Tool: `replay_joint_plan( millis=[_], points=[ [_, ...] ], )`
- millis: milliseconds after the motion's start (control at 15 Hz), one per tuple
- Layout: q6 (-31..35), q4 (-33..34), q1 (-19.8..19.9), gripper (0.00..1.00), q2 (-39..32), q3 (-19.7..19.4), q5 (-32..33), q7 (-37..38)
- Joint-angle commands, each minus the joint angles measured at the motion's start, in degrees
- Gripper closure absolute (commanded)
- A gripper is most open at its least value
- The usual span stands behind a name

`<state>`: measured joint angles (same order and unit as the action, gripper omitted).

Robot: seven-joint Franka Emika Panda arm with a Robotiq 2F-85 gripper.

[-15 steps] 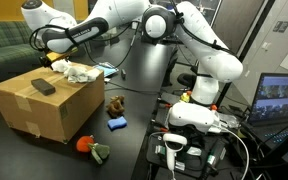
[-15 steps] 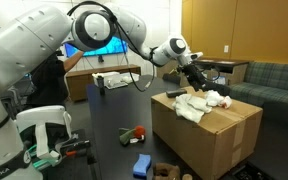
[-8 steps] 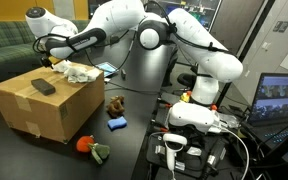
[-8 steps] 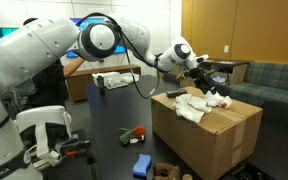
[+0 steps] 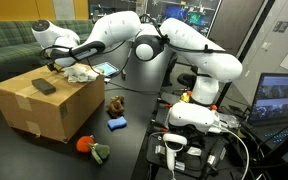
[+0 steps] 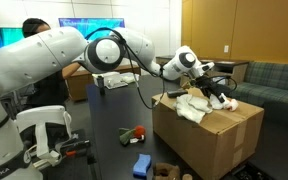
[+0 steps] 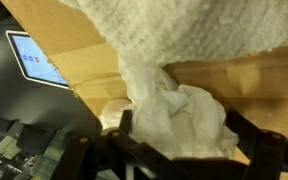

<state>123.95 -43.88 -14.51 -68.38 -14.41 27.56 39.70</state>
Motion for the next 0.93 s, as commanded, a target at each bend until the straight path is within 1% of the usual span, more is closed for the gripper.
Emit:
replay_joint_plan(
  millis=[0,333,467,667,800,867],
  points=[
    [-1.12,6.26,1.20,0.38,-3.34,0.42,-0.82,-1.56],
    [-1.02,5.74,0.91,0.77,-2.32,1.32,-0.94,-2.37],
    [-1.10,5.15,0.72,0.89,-1.48,2.04,-1.15,-2.85],
    [-0.68,3.85,0.02,0.93,0.60,3.29,-1.00,-3.04],
    [0.08,2.41,-1.12,0.90,2.62,3.87,-0.36,-2.31],
    [-0.05,2.06,-1.56,0.91,3.64,4.20,-0.34,-2.30]
  ],
)
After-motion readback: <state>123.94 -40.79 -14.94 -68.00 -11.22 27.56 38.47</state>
